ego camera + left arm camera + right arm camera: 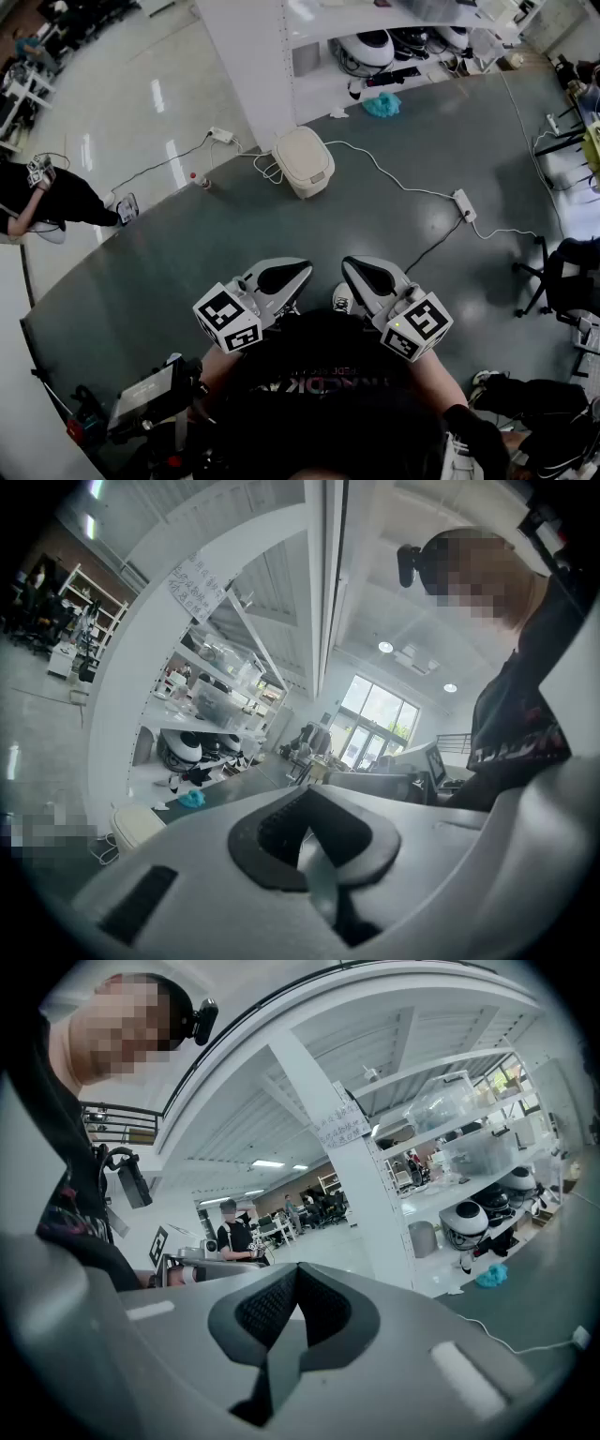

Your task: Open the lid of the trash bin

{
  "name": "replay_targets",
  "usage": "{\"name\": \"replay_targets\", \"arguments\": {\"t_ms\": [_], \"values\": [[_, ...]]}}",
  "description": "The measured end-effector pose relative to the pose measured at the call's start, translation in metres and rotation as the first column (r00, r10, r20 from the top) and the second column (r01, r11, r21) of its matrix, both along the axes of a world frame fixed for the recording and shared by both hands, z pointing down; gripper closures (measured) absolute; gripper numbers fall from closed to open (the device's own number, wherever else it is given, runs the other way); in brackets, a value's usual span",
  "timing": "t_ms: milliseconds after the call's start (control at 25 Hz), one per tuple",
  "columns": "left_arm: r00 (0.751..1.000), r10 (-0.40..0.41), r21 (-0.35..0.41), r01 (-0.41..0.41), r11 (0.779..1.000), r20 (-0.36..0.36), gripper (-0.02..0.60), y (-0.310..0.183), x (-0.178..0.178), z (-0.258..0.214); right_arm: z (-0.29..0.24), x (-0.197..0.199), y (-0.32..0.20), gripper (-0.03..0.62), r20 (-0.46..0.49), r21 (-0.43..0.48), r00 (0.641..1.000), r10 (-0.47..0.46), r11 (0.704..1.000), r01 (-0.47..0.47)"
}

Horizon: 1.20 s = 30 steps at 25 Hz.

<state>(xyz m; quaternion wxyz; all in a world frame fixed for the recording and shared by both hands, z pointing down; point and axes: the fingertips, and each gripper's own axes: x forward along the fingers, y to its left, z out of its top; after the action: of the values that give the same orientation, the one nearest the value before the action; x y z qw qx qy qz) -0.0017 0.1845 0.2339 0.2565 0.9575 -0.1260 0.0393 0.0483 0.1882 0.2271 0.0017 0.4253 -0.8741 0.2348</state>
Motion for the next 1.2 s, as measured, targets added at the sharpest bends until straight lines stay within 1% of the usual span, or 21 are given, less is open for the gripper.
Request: {"name": "replay_targets", "arguments": {"t_ms": [320,520,720,960,1200], "values": [[1.0,-0.006,0.0,0.006,1.0,-0.006,0.577,0.002,-0.005,0.002,0.004,-0.003,0.001,0.588,0.0,0.001,1.0,0.001,1.0,-0.001],[1.0,-0.008,0.003,0.008,1.0,-0.005,0.578,0.003,-0.007,0.003,-0.003,-0.006,0.002,0.586,-0.002,0.036,1.0,-0.009,0.999,0.009],[1.0,-0.018,0.005,0.018,1.0,-0.009,0.577,0.001,-0.01,0.004,0.001,-0.004,-0.002,0.586,-0.009,0.035,1.0,0.001,0.999,0.0],[0.998,-0.068,0.018,0.068,0.998,-0.001,0.577,-0.01,-0.021,0.003,0.002,0.001,-0.014,0.586,0.015,0.021,1.0,0.012,1.0,-0.013],[0.991,-0.135,0.011,0.135,0.991,0.019,0.577,-0.013,-0.032,0.006,0.007,0.001,-0.027,0.586,0.006,0.016,1.0,-0.01,1.0,0.01]]}}
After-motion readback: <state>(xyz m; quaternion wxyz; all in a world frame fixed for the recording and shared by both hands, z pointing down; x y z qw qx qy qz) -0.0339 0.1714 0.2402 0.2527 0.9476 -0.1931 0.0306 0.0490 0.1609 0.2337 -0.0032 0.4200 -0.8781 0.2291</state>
